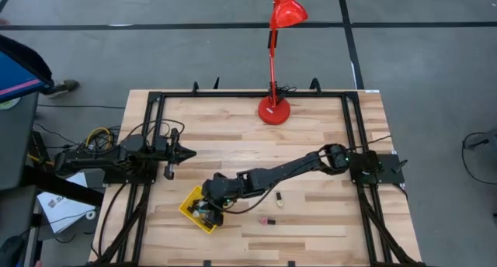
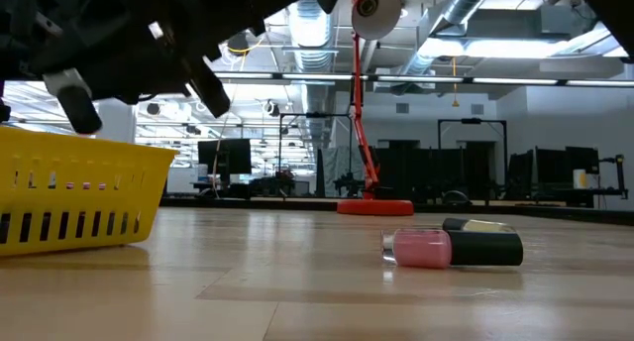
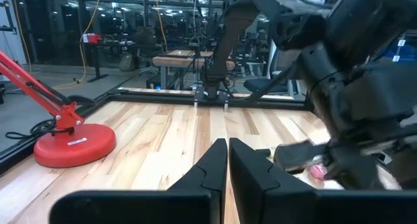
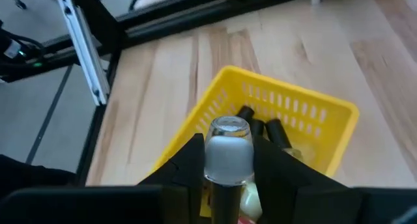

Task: Pick & Place Nail Polish
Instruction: Put the white nail polish bottle into the yellow basket, then put the yellow nail polish bottle into the yellow basket

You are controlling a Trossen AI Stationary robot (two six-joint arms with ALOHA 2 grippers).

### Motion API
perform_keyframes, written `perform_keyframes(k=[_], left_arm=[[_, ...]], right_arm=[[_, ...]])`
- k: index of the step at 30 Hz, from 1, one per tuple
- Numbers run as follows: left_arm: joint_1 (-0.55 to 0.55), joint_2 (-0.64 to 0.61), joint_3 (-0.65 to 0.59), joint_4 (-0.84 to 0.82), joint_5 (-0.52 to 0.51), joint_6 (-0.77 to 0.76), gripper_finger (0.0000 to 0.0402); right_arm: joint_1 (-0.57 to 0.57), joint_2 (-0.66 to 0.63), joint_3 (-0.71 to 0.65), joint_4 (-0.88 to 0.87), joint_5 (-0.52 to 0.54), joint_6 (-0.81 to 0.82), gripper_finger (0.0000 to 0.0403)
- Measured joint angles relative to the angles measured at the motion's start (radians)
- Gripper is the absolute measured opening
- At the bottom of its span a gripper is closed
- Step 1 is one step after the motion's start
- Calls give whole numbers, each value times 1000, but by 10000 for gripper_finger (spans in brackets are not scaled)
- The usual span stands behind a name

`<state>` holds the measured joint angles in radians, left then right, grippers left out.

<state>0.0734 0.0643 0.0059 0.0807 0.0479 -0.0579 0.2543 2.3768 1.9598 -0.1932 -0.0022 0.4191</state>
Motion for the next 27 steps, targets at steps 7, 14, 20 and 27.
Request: perform_keyframes(k=[7,14,20,27], left_arm=[[0,2,0,4,-4,0,13],[0,2,0,6,-4,0,13],[0,2,0,11,-3,0,13],[0,2,0,12,-3,0,13]], right_arm=[[-2,1,0,-15,2,0,109],[-1,1,0,-17,2,-11,145],[-3,1,14,-37,2,-23,214],[-23,-3,205,-282,2,-35,236]])
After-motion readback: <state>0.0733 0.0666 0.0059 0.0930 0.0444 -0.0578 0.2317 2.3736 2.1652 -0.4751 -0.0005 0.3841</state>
